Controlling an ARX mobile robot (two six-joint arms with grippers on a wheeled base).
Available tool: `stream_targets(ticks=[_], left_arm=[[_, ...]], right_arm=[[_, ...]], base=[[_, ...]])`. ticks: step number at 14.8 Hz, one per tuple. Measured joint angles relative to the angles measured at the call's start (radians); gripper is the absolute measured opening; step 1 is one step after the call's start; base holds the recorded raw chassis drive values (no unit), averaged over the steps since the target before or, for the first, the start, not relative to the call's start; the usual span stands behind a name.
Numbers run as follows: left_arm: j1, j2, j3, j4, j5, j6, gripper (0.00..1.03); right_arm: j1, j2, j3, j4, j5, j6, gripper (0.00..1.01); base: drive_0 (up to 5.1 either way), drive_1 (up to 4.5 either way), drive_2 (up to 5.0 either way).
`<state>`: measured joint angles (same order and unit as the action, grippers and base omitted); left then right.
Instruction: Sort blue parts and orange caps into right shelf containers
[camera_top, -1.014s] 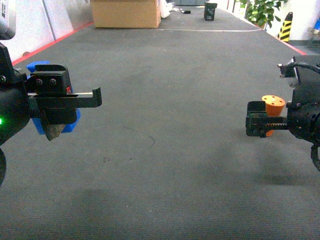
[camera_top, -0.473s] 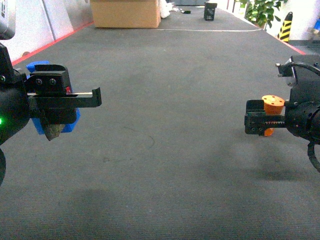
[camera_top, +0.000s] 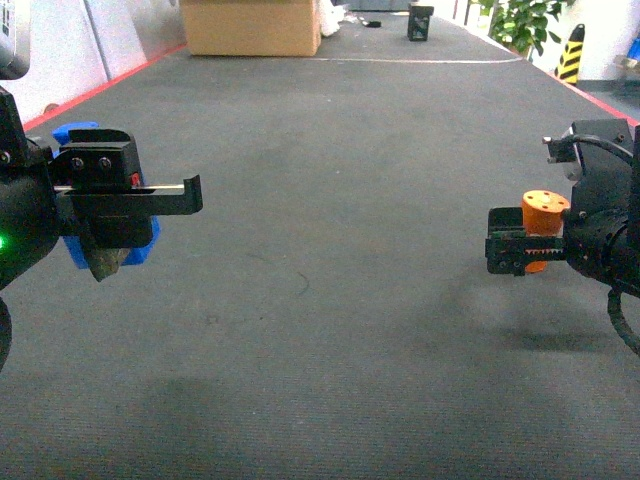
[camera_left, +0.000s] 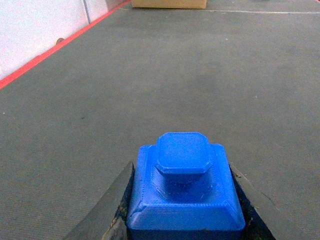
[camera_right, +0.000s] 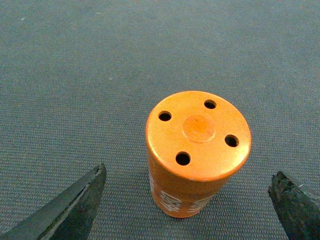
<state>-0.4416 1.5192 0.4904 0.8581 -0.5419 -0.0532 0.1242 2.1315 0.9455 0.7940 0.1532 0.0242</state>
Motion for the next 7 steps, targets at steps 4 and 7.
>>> stream_targets(ticks=[4, 7], left_arm=[[0.000, 0.000, 0.000, 0.000, 0.000, 0.000, 0.40], [0.000, 0.000, 0.000, 0.000, 0.000, 0.000, 0.40]], right_arm=[[0.000, 0.032, 0.042, -0.004, 0.001, -0.019, 0.98], [0.000, 0.039, 0.061, -0.006, 0.002, -0.022, 0.98]], base=[[0.0, 0.00, 0.0], [0.0, 0.00, 0.0]])
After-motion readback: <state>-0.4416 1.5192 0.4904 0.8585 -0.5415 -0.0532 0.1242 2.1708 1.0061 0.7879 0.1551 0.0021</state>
